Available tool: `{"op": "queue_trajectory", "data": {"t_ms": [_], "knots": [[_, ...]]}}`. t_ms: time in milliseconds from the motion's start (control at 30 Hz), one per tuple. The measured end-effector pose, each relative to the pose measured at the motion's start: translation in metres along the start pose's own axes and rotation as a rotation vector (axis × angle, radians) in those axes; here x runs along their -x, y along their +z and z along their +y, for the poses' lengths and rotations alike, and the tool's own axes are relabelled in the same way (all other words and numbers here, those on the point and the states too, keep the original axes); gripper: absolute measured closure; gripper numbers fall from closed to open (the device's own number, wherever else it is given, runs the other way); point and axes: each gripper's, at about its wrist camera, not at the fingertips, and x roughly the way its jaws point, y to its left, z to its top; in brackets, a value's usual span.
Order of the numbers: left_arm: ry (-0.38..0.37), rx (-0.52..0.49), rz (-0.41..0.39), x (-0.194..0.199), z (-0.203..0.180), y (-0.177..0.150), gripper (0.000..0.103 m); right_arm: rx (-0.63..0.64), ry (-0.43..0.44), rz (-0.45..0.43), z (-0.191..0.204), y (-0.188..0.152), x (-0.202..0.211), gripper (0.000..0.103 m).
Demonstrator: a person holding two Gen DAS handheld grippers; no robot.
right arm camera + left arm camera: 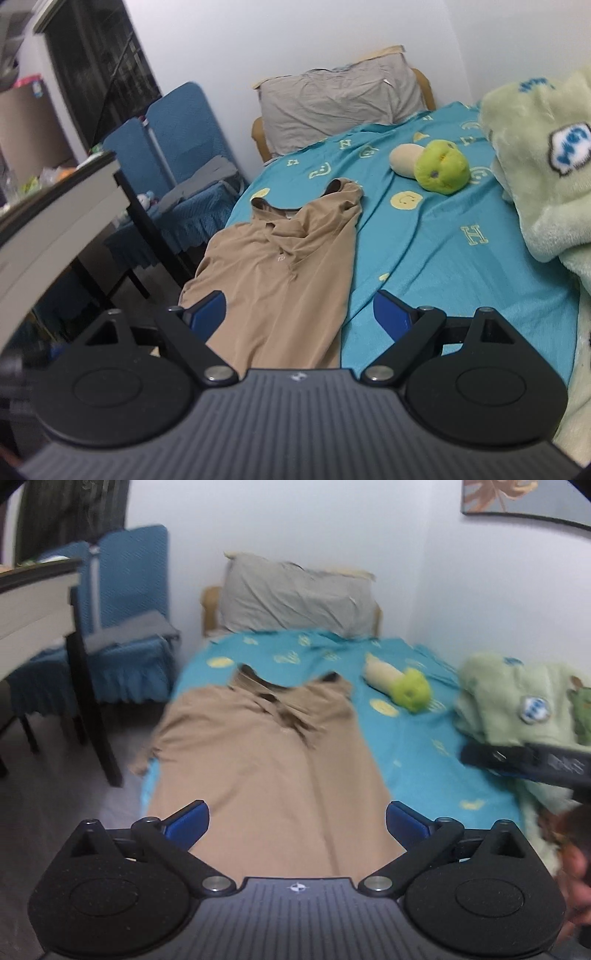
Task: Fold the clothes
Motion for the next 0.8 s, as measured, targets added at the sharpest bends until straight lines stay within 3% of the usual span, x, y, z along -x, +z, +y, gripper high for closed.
{"op": "queue_trajectory", "data": {"t_ms": [133, 300, 500, 800], "knots": [[0.002, 0.053, 0.023, -0.004, 0.027, -0.013, 0.000, 0.089, 0.032, 0.039, 0.018, -0.003, -0.011, 0.015], [0.047, 0.048, 0.054, -0.008, 0.062, -0.021, 0.000, 0.263, 0.075, 0.119, 0.069, 0.016, -0.058, 0.015], [0.047, 0.146, 0.060, -0.019, 0.117, -0.032, 0.000, 0.449, 0.177, 0.216, 0.154, 0.035, -0.166, 0.015], [0.054, 0.284, 0.153, -0.068, 0.158, -0.052, 0.003, 0.750, 0.294, 0.387, 0.290, 0.008, -0.349, 0.015]]}}
